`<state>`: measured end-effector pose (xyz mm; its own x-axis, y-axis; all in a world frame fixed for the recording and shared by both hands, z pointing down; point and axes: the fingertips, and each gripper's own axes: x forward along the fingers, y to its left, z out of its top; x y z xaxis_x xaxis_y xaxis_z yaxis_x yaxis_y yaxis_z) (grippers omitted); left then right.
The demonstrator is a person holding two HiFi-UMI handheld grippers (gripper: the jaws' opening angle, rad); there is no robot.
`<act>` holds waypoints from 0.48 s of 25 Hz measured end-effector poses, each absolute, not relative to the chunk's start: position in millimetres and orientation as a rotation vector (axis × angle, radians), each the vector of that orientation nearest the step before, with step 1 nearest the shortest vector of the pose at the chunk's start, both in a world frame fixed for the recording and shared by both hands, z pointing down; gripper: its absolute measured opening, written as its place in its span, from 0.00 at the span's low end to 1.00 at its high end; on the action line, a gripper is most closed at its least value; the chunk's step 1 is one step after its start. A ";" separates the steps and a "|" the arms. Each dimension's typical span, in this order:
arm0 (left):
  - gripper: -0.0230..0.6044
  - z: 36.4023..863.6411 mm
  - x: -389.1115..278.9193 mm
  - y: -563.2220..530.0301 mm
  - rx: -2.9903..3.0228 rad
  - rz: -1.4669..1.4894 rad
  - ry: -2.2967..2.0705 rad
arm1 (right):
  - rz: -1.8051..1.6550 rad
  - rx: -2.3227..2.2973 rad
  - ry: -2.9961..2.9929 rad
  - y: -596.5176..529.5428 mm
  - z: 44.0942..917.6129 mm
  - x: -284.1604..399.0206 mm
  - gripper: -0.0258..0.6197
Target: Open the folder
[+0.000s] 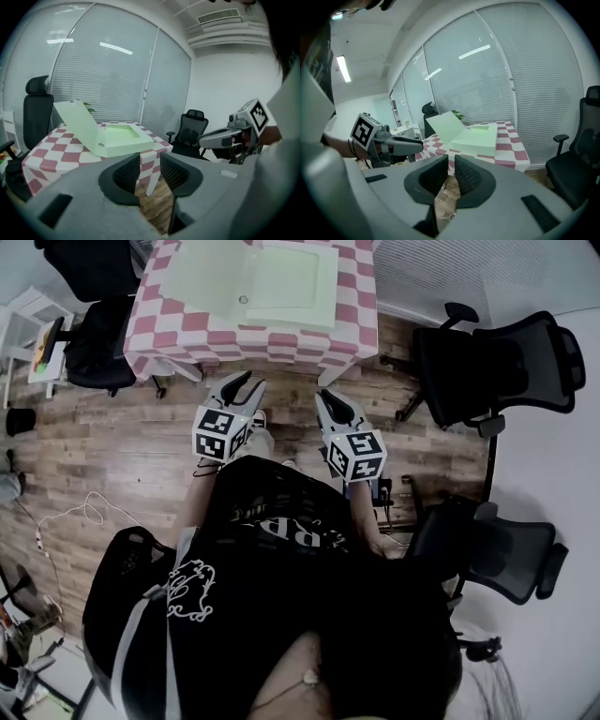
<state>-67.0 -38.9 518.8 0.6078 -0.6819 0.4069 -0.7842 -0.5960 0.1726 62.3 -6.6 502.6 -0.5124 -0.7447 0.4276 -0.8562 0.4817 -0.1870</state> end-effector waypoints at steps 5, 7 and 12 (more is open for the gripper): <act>0.26 513.5 -51.7 26.9 2.510 0.327 -1.087 | 0.515 1.285 -2.492 45.4 500.7 57.4 0.11; 0.26 510.5 -44.5 51.9 2.540 0.307 -1.049 | 0.502 1.262 -2.511 64.8 500.1 56.0 0.11; 0.26 495.4 -31.7 96.9 2.596 0.280 -1.021 | 0.470 1.221 -2.564 102.4 493.0 51.7 0.11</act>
